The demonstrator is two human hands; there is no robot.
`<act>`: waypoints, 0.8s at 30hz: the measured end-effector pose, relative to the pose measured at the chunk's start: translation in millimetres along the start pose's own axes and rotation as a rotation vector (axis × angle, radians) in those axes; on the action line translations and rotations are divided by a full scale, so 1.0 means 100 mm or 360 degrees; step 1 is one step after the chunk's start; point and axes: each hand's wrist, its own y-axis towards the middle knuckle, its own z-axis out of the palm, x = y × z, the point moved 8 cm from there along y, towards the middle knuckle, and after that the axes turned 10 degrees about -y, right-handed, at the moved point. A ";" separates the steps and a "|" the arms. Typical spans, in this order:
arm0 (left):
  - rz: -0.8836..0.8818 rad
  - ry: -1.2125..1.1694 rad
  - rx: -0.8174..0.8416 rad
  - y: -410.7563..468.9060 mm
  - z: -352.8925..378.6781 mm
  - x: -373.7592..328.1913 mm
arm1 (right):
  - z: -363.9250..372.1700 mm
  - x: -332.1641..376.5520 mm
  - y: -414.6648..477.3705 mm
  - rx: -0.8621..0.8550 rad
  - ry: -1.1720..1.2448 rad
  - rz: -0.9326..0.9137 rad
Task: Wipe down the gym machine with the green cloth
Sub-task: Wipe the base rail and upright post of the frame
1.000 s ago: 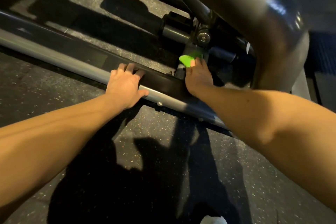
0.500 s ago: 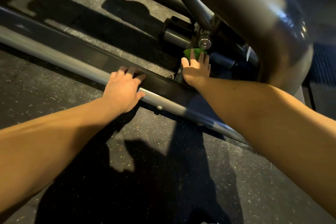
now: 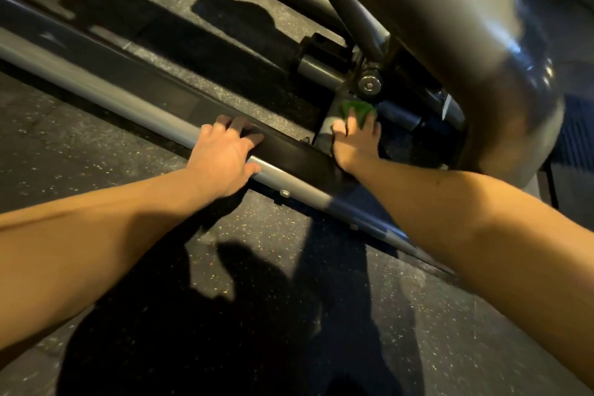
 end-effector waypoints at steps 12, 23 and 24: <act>-0.0043 0.0030 0.0068 0.06 0.00 0.04 | 0.07 -0.02 -0.42 0.0050 -0.0169 0.0196; -0.0020 -0.0002 0.0082 0.05 -0.02 0.03 | -0.01 0.53 -0.31 -0.0199 -0.0205 -0.0479; -0.0018 0.0004 0.0087 0.05 -0.02 0.03 | 0.02 0.57 -0.46 -0.0239 -0.0188 -0.0527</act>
